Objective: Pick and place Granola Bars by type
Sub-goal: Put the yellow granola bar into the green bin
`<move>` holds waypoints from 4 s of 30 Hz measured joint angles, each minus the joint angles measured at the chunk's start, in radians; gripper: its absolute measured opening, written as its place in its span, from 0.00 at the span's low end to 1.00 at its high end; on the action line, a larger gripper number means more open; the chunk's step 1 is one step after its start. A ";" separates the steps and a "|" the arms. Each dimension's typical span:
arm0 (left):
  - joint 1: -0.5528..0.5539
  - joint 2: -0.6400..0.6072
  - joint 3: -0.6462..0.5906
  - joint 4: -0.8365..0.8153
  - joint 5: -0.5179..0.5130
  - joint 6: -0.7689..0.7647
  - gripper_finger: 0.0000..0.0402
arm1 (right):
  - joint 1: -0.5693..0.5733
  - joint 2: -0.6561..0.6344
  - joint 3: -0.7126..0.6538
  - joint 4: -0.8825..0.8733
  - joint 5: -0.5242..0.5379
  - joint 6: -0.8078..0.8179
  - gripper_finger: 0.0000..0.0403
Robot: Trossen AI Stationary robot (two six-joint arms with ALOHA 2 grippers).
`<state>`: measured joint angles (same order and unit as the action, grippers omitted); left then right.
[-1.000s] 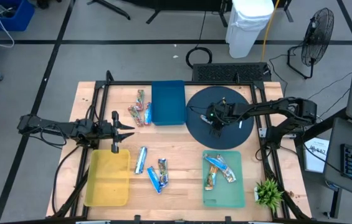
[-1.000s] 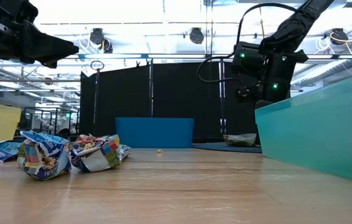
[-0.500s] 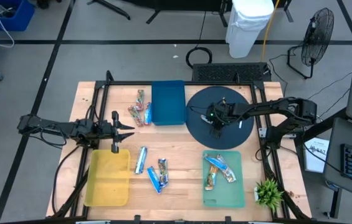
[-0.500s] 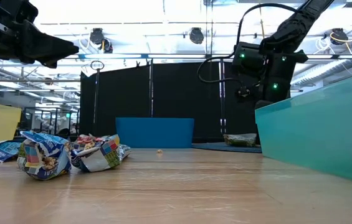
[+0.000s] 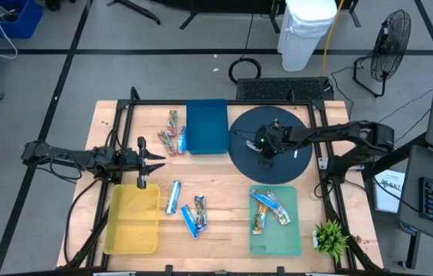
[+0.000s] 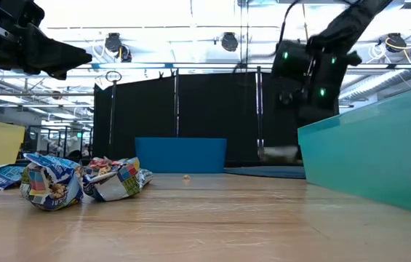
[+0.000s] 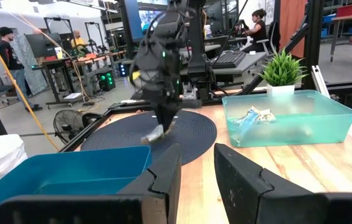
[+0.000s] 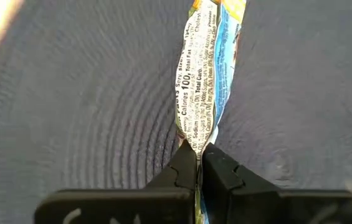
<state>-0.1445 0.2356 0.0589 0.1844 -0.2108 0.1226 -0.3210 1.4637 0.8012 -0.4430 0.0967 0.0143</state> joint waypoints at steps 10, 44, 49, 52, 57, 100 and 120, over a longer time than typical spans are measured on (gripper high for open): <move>0.000 0.000 0.000 0.000 0.000 0.000 0.25 | 0.000 -0.316 0.019 -0.017 0.004 0.005 0.00; 0.000 0.000 0.000 0.000 0.000 0.000 0.25 | 0.005 -0.413 -0.121 0.468 -0.219 -0.033 0.00; 0.000 0.000 0.000 0.000 0.000 0.000 0.25 | -0.006 -0.413 -0.223 0.772 -0.467 0.002 0.00; 0.000 0.000 0.000 0.000 0.000 0.000 0.25 | -0.013 -0.413 -0.260 0.874 -0.538 0.062 0.00; 0.000 0.000 0.000 0.000 0.000 0.000 0.25 | -0.013 -0.413 -0.271 0.876 -0.543 0.079 0.00; 0.000 0.000 0.000 0.000 0.000 0.000 0.25 | 0.979 -0.562 -0.271 0.773 0.042 0.108 0.00; 0.000 0.000 0.000 0.000 0.000 0.000 0.25 | 1.004 -0.538 -0.245 0.529 0.243 0.388 0.00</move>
<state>-0.1444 0.2354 0.0589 0.1844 -0.2108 0.1223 0.6826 0.9259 0.5564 0.0860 0.3396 0.4020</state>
